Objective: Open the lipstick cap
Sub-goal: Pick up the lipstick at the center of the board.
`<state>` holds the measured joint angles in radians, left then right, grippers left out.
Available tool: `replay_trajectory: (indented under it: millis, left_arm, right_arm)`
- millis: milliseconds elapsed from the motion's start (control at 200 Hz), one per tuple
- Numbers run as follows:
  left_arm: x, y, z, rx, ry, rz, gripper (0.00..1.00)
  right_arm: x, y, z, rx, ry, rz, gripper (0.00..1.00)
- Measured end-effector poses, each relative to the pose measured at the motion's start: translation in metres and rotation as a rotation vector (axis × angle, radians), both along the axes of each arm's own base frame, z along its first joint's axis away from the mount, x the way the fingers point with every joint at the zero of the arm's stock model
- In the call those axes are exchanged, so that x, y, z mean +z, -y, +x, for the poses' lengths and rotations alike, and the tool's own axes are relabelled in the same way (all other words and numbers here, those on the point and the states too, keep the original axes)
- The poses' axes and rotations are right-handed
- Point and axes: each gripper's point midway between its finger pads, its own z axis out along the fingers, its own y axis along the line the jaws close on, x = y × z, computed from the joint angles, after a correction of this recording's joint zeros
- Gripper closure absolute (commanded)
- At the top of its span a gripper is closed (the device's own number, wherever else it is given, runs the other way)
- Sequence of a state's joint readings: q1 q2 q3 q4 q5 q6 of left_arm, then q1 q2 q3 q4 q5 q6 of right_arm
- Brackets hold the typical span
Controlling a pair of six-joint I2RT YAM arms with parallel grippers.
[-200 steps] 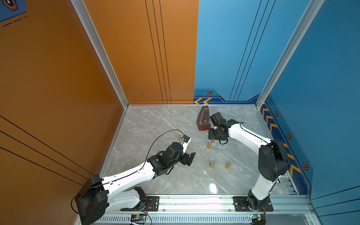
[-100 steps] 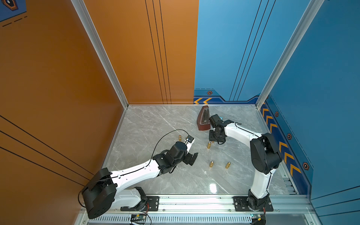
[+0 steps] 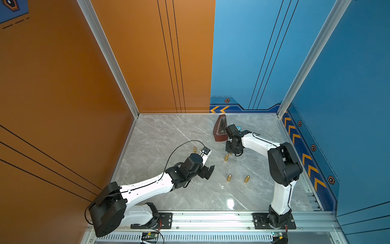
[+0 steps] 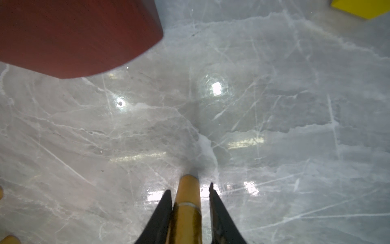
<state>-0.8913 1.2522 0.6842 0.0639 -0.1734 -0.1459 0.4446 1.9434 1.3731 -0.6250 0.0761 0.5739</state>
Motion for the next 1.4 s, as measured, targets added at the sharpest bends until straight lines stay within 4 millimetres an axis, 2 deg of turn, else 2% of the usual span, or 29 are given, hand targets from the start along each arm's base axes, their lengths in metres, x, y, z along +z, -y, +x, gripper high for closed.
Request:
replay_trajectory:
  millis: [230, 460, 591, 706, 846, 1046, 1176, 1401]
  left_arm:
    - [0.000, 0.000, 0.000, 0.003, 0.001, 0.001, 0.01]
    - [0.000, -0.001, 0.001, 0.004, 0.003, 0.001, 0.01]
    - [0.003, -0.001, 0.001, 0.006, 0.008, -0.003, 0.01]
    - [0.010, -0.004, -0.001, 0.006, 0.026, -0.016, 0.01]
    - [0.017, -0.012, -0.005, 0.008, 0.047, -0.034, 0.01]
    - [0.014, -0.028, -0.008, 0.017, 0.054, -0.044, 0.01]
    - [0.011, -0.037, -0.011, 0.012, 0.047, -0.055, 0.00]
    - [0.006, -0.047, -0.013, -0.014, 0.029, -0.072, 0.12]
  right_arm:
    - [0.001, 0.000, 0.002, -0.001, 0.009, -0.001, 0.82]
    - [0.001, 0.000, 0.002, 0.002, 0.010, -0.003, 0.83]
    - [0.008, 0.002, -0.001, 0.007, 0.023, 0.001, 0.84]
    - [0.031, 0.002, -0.004, 0.017, 0.066, 0.021, 0.84]
    - [0.071, 0.002, -0.007, 0.038, 0.142, 0.058, 0.84]
    - [0.118, -0.008, -0.028, 0.125, 0.196, 0.138, 0.84]
    - [0.132, -0.029, -0.048, 0.219, 0.172, 0.232, 0.83]
    - [0.141, -0.075, -0.087, 0.403, 0.093, 0.387, 0.83]
